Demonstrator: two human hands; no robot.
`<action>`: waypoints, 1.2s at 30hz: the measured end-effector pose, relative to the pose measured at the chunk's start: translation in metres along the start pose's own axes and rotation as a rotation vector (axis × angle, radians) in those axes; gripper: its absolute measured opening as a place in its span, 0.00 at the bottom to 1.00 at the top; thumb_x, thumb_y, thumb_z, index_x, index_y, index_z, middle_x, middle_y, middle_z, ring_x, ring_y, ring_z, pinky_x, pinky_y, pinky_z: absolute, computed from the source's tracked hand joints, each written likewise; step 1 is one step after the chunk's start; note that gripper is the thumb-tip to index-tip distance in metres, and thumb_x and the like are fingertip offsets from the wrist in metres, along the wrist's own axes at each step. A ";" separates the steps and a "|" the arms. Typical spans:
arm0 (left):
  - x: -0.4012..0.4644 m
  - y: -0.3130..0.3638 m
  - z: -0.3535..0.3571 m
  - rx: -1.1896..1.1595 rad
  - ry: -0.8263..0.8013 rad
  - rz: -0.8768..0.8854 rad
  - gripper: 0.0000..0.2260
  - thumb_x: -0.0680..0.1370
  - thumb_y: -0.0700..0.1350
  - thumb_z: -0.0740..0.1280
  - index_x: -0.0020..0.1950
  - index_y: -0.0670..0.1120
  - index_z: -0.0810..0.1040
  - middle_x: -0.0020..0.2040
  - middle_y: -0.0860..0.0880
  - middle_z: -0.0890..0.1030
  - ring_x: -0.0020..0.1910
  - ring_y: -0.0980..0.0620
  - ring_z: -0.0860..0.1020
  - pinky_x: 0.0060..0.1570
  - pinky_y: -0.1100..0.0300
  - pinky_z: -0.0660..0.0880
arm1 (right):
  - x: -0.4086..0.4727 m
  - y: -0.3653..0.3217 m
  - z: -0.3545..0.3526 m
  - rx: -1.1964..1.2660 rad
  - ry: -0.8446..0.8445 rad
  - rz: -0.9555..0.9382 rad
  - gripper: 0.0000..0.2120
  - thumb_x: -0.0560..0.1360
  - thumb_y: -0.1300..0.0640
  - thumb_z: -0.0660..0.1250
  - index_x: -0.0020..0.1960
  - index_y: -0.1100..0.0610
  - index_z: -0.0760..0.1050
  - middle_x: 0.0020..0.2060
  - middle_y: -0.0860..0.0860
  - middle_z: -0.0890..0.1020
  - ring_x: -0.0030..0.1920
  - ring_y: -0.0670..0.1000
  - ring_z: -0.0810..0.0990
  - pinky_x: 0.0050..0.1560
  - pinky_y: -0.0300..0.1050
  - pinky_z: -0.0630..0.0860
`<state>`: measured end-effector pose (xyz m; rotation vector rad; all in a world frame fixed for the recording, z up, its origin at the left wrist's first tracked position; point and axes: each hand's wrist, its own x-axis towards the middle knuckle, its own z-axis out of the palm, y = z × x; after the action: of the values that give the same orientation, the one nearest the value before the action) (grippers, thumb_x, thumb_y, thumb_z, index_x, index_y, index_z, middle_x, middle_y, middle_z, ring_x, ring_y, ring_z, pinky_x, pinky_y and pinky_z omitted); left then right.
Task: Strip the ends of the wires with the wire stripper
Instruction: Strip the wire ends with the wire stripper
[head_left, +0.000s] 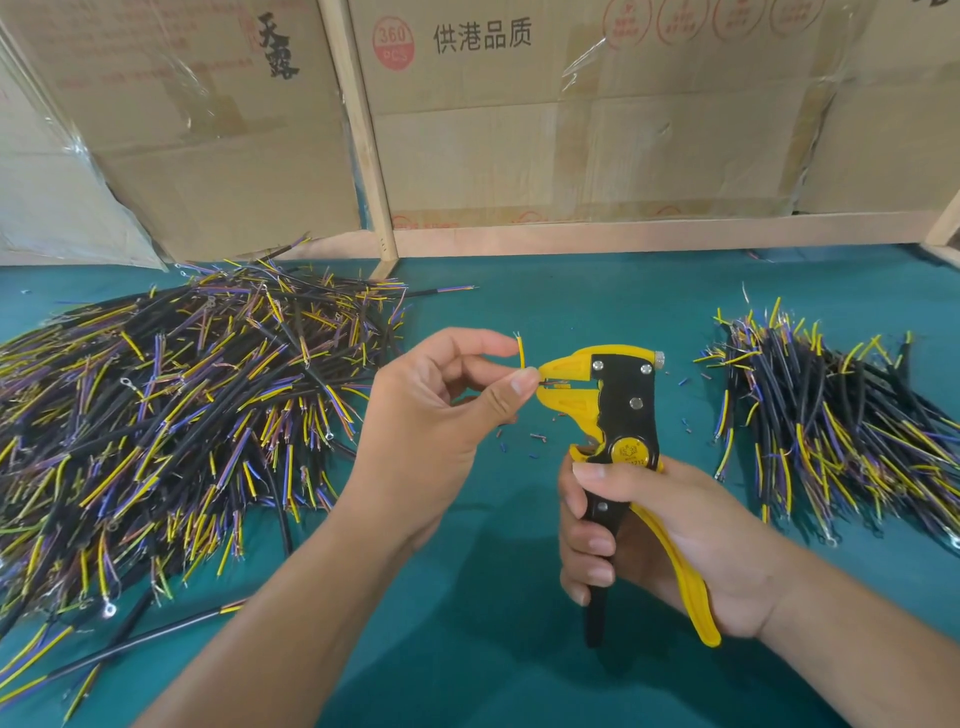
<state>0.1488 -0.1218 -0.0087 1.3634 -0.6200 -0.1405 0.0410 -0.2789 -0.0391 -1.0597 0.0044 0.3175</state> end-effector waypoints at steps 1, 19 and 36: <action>0.000 0.000 0.001 0.000 -0.004 -0.005 0.09 0.72 0.43 0.74 0.51 0.46 0.80 0.36 0.51 0.83 0.35 0.53 0.78 0.41 0.63 0.76 | 0.000 0.000 0.000 0.003 0.003 0.003 0.13 0.73 0.50 0.72 0.40 0.60 0.75 0.29 0.55 0.67 0.29 0.55 0.69 0.38 0.54 0.75; -0.005 0.013 0.010 0.059 -0.070 -0.127 0.08 0.75 0.42 0.64 0.35 0.47 0.72 0.30 0.48 0.69 0.25 0.54 0.61 0.25 0.66 0.61 | 0.001 0.004 0.001 0.070 -0.061 -0.004 0.17 0.72 0.47 0.76 0.41 0.60 0.74 0.29 0.54 0.68 0.28 0.54 0.70 0.38 0.52 0.75; -0.005 0.005 0.013 0.085 -0.023 -0.162 0.07 0.73 0.45 0.61 0.34 0.49 0.73 0.27 0.50 0.69 0.25 0.54 0.60 0.24 0.66 0.60 | 0.000 0.003 0.002 0.068 -0.049 0.005 0.15 0.73 0.49 0.73 0.40 0.60 0.74 0.28 0.55 0.67 0.28 0.54 0.70 0.37 0.53 0.75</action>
<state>0.1369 -0.1296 -0.0049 1.4963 -0.5392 -0.2634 0.0405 -0.2759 -0.0405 -0.9846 -0.0257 0.3455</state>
